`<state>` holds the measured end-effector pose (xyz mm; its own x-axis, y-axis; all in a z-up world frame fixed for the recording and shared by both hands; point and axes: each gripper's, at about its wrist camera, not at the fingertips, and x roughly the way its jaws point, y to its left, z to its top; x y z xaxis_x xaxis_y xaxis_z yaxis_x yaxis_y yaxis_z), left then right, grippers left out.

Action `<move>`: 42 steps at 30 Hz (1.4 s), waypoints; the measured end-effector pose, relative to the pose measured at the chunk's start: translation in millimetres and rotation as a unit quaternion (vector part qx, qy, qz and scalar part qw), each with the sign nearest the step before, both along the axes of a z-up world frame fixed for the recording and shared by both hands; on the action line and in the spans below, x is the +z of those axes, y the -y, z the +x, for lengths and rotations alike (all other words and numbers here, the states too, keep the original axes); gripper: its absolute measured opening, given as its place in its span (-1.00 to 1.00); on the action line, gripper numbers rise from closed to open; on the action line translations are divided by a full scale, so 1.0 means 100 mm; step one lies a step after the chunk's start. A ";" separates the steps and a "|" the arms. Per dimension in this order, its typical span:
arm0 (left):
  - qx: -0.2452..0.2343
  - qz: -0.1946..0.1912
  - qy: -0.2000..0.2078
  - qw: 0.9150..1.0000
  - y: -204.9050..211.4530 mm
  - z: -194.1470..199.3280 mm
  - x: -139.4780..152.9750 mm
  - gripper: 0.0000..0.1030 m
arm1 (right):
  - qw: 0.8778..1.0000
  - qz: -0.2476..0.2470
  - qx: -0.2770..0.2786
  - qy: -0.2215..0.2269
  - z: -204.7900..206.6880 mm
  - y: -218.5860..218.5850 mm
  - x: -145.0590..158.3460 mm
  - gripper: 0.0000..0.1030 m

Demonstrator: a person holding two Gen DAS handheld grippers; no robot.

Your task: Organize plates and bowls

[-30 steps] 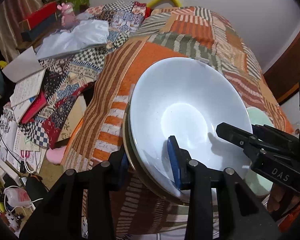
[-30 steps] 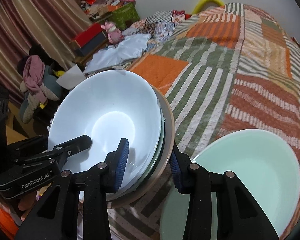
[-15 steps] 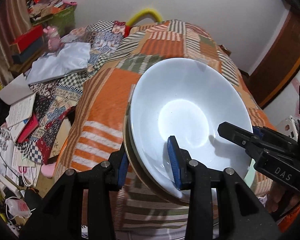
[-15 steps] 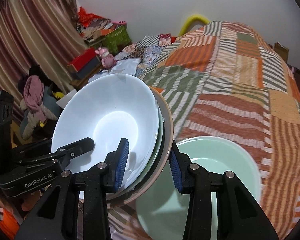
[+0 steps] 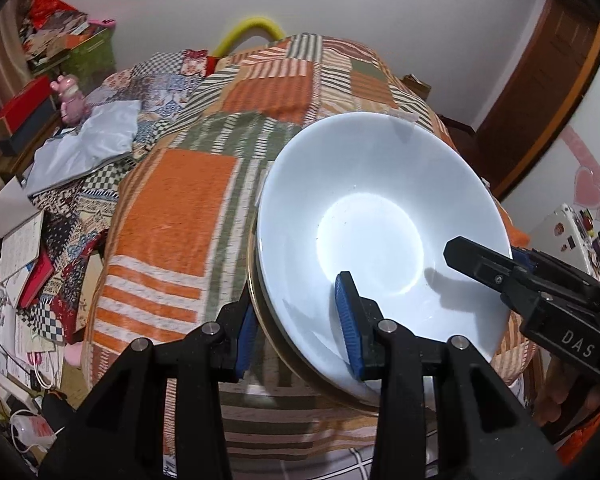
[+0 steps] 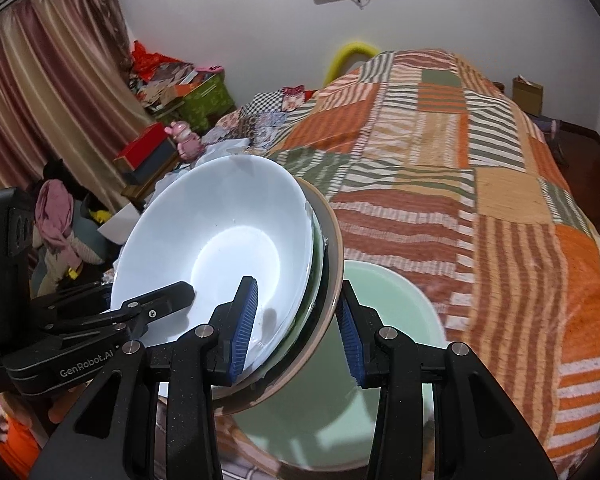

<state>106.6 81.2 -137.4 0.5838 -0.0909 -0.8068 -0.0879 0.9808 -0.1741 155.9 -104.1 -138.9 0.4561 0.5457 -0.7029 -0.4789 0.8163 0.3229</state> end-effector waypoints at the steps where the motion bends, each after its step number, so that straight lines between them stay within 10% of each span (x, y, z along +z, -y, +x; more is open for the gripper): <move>1: -0.005 0.001 0.000 1.000 0.05 0.02 0.00 -0.28 | 1.000 0.001 -0.004 0.000 0.00 0.05 0.00 -0.30; 27: -0.047 -0.004 -0.054 0.997 0.46 0.30 -0.55 -0.27 | 0.997 -0.011 -0.040 -0.066 0.07 0.41 -0.56 -0.30; 42: -0.043 0.012 -0.018 0.999 0.36 0.22 -0.35 -0.19 | 0.999 -0.017 -0.050 -0.009 -0.11 0.55 -0.19 -0.28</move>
